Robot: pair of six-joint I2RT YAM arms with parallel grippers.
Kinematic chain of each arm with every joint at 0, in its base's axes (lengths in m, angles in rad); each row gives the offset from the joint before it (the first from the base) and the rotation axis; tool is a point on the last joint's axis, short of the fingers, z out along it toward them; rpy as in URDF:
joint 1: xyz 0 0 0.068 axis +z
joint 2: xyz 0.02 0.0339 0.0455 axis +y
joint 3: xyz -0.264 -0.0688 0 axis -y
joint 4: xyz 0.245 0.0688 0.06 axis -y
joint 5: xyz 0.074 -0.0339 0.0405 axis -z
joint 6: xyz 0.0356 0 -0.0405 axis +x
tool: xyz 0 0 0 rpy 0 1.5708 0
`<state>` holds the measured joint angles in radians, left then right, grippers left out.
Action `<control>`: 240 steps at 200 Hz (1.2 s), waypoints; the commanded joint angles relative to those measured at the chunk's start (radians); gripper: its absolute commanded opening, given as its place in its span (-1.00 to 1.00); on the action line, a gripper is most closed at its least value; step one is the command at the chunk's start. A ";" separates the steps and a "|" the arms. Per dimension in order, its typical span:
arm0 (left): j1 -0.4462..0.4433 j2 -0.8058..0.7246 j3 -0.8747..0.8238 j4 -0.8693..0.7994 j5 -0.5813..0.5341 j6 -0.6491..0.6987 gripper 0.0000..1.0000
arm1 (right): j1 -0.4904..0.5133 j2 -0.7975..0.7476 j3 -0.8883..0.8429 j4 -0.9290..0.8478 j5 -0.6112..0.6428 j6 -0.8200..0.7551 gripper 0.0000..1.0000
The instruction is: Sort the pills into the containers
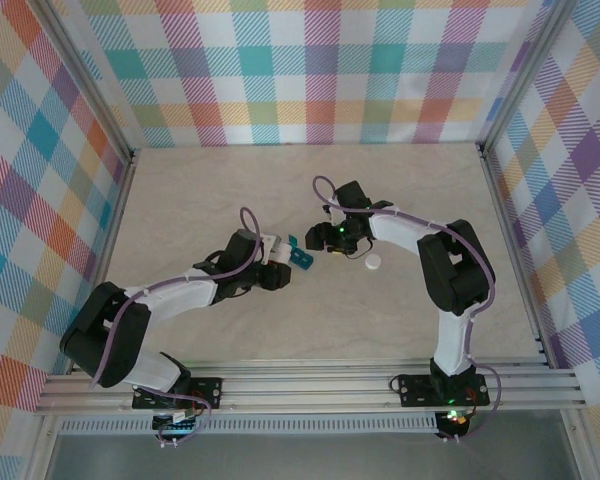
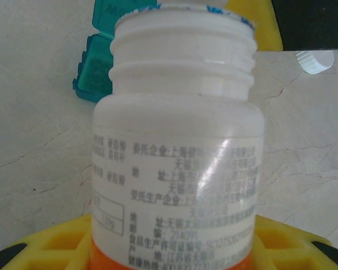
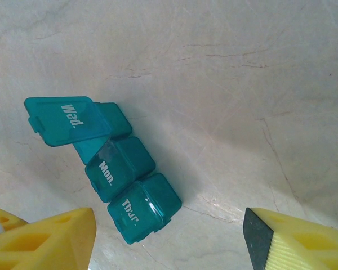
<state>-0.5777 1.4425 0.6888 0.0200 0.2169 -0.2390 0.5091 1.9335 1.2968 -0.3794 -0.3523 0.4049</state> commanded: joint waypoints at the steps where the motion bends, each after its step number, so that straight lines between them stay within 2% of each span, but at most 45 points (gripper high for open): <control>1: 0.013 0.018 0.049 -0.069 0.028 0.029 -1.00 | 0.000 -0.038 -0.001 -0.011 -0.003 -0.038 0.44; 108: 0.077 0.052 0.101 -0.178 0.127 0.029 -1.00 | 0.008 -0.022 0.015 -0.034 -0.007 -0.057 0.49; 240: 0.102 0.179 0.227 -0.289 0.194 0.063 -1.00 | 0.012 0.006 0.036 -0.056 -0.053 -0.086 0.49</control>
<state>-0.4938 1.6062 0.8776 -0.2359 0.3798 -0.1970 0.5121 1.9289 1.3037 -0.4137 -0.3775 0.3492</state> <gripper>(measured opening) 0.443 0.743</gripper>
